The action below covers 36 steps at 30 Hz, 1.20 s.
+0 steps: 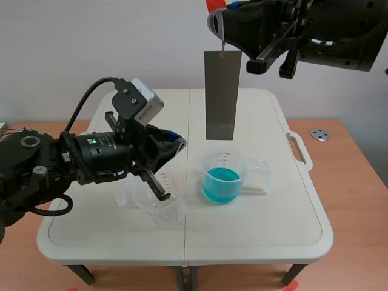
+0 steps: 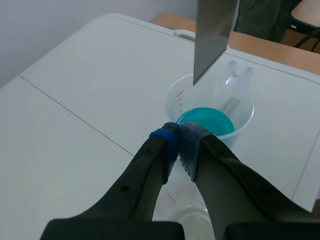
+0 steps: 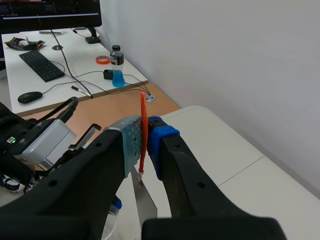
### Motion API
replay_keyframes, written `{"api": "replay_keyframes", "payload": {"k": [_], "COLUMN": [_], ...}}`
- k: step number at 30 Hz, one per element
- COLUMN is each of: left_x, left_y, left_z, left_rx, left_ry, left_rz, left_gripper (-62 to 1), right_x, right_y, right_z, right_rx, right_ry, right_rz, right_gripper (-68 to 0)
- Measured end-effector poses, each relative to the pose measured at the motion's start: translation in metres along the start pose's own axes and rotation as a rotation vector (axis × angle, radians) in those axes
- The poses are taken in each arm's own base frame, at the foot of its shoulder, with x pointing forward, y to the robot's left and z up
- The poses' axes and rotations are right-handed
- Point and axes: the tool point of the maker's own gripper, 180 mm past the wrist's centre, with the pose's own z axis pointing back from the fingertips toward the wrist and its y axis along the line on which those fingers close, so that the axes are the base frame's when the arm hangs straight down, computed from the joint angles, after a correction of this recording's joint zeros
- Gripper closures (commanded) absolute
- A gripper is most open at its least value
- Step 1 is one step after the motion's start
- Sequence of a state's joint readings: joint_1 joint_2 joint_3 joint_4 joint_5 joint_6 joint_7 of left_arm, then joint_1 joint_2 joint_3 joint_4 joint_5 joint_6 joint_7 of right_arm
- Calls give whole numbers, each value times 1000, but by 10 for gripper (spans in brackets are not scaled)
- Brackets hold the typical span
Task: Hold the metal plate by the orange handle, dip it into the blue solution, take it out and point at it, then put the plate back in the beaker on the left.
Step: 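Raise the plate and point at it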
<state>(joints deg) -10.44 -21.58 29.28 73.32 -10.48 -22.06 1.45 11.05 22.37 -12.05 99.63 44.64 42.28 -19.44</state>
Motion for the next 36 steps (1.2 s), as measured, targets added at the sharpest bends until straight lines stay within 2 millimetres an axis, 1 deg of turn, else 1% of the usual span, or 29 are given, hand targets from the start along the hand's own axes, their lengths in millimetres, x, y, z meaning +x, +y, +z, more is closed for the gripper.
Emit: {"api": "replay_keyframes", "payload": {"k": [4,20,23,25,27,32,34,36], "left_x": [2,1,5,5,5,9,8,1], "left_y": [-3,-2,1,8,16,42,48,50], "left_z": [-2,-2,2,10,24,76,97,116], "left_rx": [-2,-3,1,7,15,74,93,104], "left_ry": [-8,-6,-35,-39,-34,-9,0,30], "left_rz": [7,5,32,54,62,24,9,-4], "left_gripper": [-15,-15,-15,-15,-15,-15,-15,-15], "right_x": [0,0,0,0,0,0,0,0], "right_y": [0,0,0,0,0,0,0,0], "right_z": [0,0,0,0,0,0,0,0], "right_rx": [0,0,0,0,0,0,0,0], "right_ry": [0,0,0,0,0,0,1,3], "right_rz": [0,0,0,0,0,0,0,0], "right_gripper": [-13,-13,-13,-13,-13,-13,-13,-13]}}
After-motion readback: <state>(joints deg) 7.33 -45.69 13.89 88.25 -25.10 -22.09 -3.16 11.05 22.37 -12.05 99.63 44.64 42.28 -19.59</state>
